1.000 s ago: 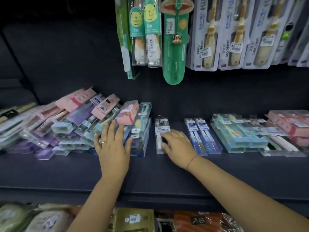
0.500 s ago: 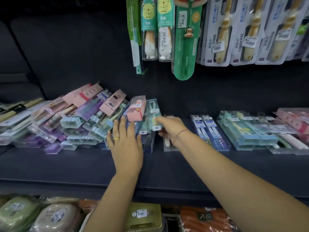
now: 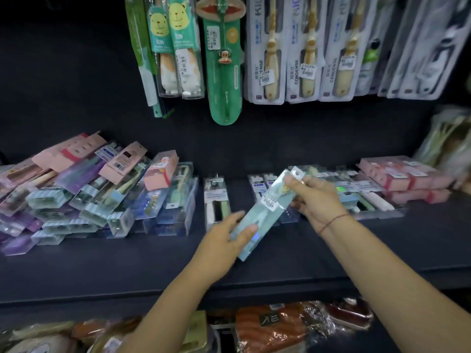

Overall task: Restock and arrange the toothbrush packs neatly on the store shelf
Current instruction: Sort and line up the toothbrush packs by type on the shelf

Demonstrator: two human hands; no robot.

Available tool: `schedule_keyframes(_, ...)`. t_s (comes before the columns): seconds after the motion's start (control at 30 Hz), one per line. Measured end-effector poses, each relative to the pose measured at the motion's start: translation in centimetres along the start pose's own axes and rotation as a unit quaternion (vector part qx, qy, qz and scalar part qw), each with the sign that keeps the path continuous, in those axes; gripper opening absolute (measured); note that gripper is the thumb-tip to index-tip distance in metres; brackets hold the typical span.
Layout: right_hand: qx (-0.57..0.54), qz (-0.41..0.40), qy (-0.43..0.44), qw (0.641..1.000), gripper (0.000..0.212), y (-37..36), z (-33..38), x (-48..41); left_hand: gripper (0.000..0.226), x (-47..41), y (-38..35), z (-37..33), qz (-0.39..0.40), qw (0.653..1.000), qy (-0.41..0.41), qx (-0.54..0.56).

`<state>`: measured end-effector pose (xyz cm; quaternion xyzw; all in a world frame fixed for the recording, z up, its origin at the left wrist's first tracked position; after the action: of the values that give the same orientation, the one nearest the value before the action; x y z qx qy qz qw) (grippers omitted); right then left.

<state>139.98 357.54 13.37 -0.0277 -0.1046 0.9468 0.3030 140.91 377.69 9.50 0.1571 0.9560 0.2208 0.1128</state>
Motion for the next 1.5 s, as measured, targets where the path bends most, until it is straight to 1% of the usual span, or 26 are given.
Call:
schedule_keyframes(0.07, 0.003, 0.002, -0.011, 1.000, 0.011, 0.0, -0.6, 0.5, 0.031, 0.2, -1.8, 0.0, 0.038, 0.998, 0.036, 0.043)
schedule_keyframes(0.1, 0.000, 0.009, -0.024, 1.000, 0.007, -0.1, -1.0, 0.8, 0.026, 0.3, -2.4, -0.1, 0.038, 0.995, 0.051, 0.074)
schedule_keyframes(0.17, 0.018, 0.043, -0.057, 0.997, 0.027, -0.4, -2.1, 2.1, 0.025, 0.2, -3.1, -0.2, 0.014, 0.985, 0.090, 0.147)
schedule_keyframes(0.2, 0.044, 0.070, -0.077, 0.994, 0.035, -0.5, -2.6, 3.1, 0.026, 0.1, -3.2, -0.1, -0.004, 0.978, 0.110, 0.178)
schedule_keyframes(0.23, 0.071, 0.102, -0.093, 0.988, 0.035, -0.6, -3.0, 4.2, 0.030, 0.0, -3.4, 0.0, -0.022, 0.969, 0.130, 0.208)
schedule_keyframes(0.33, 0.119, 0.166, -0.109, 0.973, 0.020, -0.4, -3.7, 7.1, 0.058, 0.1, -4.2, -0.2, -0.035, 0.961, 0.165, 0.219)
schedule_keyframes(0.37, 0.124, 0.165, -0.105, 0.973, 0.021, -0.1, -3.8, 7.5, 0.057, 0.2, -4.6, -0.4, -0.032, 0.964, 0.165, 0.206)
schedule_keyframes(0.47, 0.116, 0.132, -0.076, 0.981, 0.021, 1.2, -3.1, 6.9, 0.027, 0.3, -5.1, -2.2, -0.035, 0.987, 0.114, 0.106)
schedule_keyframes(0.5, 0.110, 0.104, -0.064, 0.986, 0.017, 1.9, -2.5, 6.1, 0.033, 0.3, -5.0, -2.7, -0.034, 0.995, 0.079, 0.047)
schedule_keyframes(0.53, 0.112, 0.066, -0.043, 0.991, 0.015, 3.0, -1.6, 5.0, 0.050, 0.1, -4.7, -2.9, -0.042, 0.998, 0.028, -0.025)
schedule_keyframes(0.57, 0.120, 0.022, -0.016, 0.992, 0.015, 4.3, -0.8, 3.5, 0.068, -0.3, -4.1, -2.6, -0.063, 0.990, -0.024, -0.125)
schedule_keyframes(0.6, 0.133, -0.021, 0.014, 0.991, 0.016, 5.6, 0.1, 1.9, 0.079, -0.8, -3.3, -2.2, -0.095, 0.966, -0.063, -0.232)
schedule_keyframes(0.67, 0.178, -0.097, 0.061, 0.977, 0.017, 8.0, 1.5, -1.2, 0.092, -1.7, -2.2, -0.4, -0.120, 0.915, -0.072, -0.380)
schedule_keyframes(0.7, 0.206, -0.123, 0.075, 0.968, 0.017, 8.8, 1.9, -2.4, 0.095, -2.0, -1.8, 0.4, -0.111, 0.902, -0.054, -0.415)
schedule_keyframes(0.77, 0.274, -0.145, 0.091, 0.946, 0.019, 9.2, 2.3, -4.2, 0.089, -2.3, -1.4, 1.7, -0.084, 0.897, -0.013, -0.435)
schedule_keyframes(0.83, 0.353, -0.155, 0.099, 0.917, 0.015, 9.0, 2.0, -5.5, 0.075, -2.3, -1.4, 2.2, -0.066, 0.891, -0.004, -0.448)
schedule_keyframes(0.9, 0.444, -0.182, 0.088, 0.873, 0.018, 8.6, 1.6, -6.1, 0.073, -2.2, -1.4, 2.1, -0.059, 0.891, -0.013, -0.451)
schedule_keyframes(0.97, 0.502, -0.214, 0.074, 0.835, 0.029, 8.5, 1.3, -6.3, 0.073, -2.2, -1.4, 2.1, -0.054, 0.895, -0.015, -0.442)
schedule_keyframes(1.07, 0.491, -0.247, 0.095, 0.830, 0.038, 7.7, 1.8, -5.3, 0.072, -1.9, -0.8, 1.5, -0.063, 0.896, -0.025, -0.439)
schedule_keyframes(1.13, 0.456, -0.264, 0.185, 0.830, 0.039, 6.0, 2.7, -3.7, 0.066, -1.9, 0.8, 0.4, -0.127, 0.897, -0.067, -0.419)
schedule_keyframes(1.17, 0.431, -0.246, 0.240, 0.835, 0.037, 4.4, 3.0, -2.6, 0.061, -1.7, 2.1, -0.4, -0.185, 0.895, -0.100, -0.394)
schedule_keyframes(1.23, 0.361, -0.146, 0.306, 0.869, 0.031, 0.3, 2.7, -1.0, 0.049, -1.2, 5.5, -1.5, -0.322, 0.867, -0.160, -0.344)
schedule_keyframes(1.3, 0.291, -0.026, 0.264, 0.919, 0.025, -4.4, 1.3, 0.0, 0.039, -0.6, 9.2, -1.1, -0.430, 0.829, -0.152, -0.323)
schedule_keyframes(1.33, 0.268, 0.029, 0.222, 0.937, 0.026, -6.8, 0.6, 0.4, 0.037, -0.4, 10.7, -0.4, -0.455, 0.823, -0.118, -0.319)
schedule_keyframes(1.4, 0.245, 0.121, 0.124, 0.954, 0.041, -11.7, -1.1, 1.1, 0.044, -0.3, 12.4, 1.5, -0.452, 0.832, -0.043, -0.319)
schedule_keyframes(1.5, 0.226, 0.196, 0.024, 0.954, 0.071, -18.2, -3.2, 1.2, 0.045, -0.2, 12.8, 2.8, -0.415, 0.845, -0.016, -0.336)
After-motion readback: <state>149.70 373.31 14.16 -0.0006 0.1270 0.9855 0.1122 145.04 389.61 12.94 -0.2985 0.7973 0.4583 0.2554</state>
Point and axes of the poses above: each hand's wrist, its own x-axis away from the middle knuckle, its own y-axis out of the back of the hand, z = x × y, the point moved 5 cm from there along -x, towards the middle knuckle, and after that the axes turned 8 degrees about -z, right-handed, at the moved point
